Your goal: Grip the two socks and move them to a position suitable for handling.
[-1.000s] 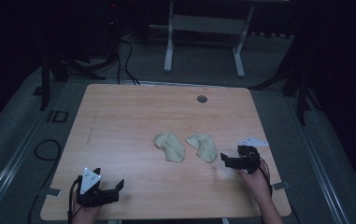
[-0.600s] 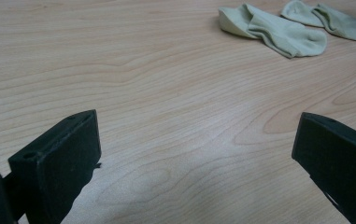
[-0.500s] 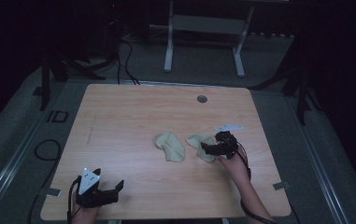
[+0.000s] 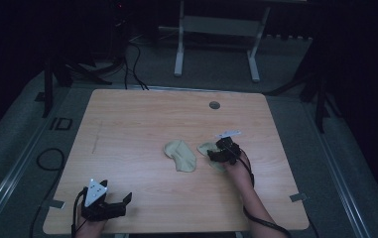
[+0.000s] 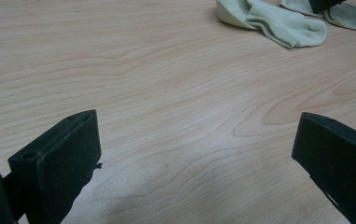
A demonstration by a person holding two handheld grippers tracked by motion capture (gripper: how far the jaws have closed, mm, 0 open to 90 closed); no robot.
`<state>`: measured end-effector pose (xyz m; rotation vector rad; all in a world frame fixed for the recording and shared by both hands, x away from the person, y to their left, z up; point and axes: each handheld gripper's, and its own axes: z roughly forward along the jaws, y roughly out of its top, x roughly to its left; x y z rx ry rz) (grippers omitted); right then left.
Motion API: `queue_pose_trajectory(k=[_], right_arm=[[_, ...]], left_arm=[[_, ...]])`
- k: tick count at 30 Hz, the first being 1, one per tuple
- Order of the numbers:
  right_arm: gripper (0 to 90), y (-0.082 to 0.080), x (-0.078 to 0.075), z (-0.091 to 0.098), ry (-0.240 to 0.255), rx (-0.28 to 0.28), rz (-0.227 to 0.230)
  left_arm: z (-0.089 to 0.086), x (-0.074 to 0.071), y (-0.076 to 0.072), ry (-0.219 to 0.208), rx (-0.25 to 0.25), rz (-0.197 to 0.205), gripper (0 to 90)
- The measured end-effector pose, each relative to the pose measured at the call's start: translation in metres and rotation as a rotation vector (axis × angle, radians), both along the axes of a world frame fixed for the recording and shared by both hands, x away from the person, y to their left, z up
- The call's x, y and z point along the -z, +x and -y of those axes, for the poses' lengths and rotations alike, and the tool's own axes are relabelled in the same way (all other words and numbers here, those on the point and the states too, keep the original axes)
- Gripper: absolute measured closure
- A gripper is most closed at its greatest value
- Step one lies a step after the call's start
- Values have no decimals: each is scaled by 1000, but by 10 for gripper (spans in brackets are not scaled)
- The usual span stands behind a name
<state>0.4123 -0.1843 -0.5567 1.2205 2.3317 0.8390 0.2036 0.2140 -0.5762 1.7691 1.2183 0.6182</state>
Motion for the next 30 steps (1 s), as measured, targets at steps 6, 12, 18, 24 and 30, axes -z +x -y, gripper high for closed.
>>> queue_pose_trajectory(k=[6,12,18,24,30], right_arm=[[735,-5,-1,-1,-16,-13,23],[801,-7,-10,2,-37,-23,-15],[802,-20,-27,5,-12,-65,3],[802,-44,-43,3,-7,-137,32],[801,-69,-53,0,17,-200,45]], left_arm=[[0,0,-1,3,2,-3,11],[0,-1,-1,-3,1,-1,11],[1,-1,-1,-3,0,-2,11],[3,-1,-1,-5,0,0,11],[4,-2,-2,-6,0,-1,11]])
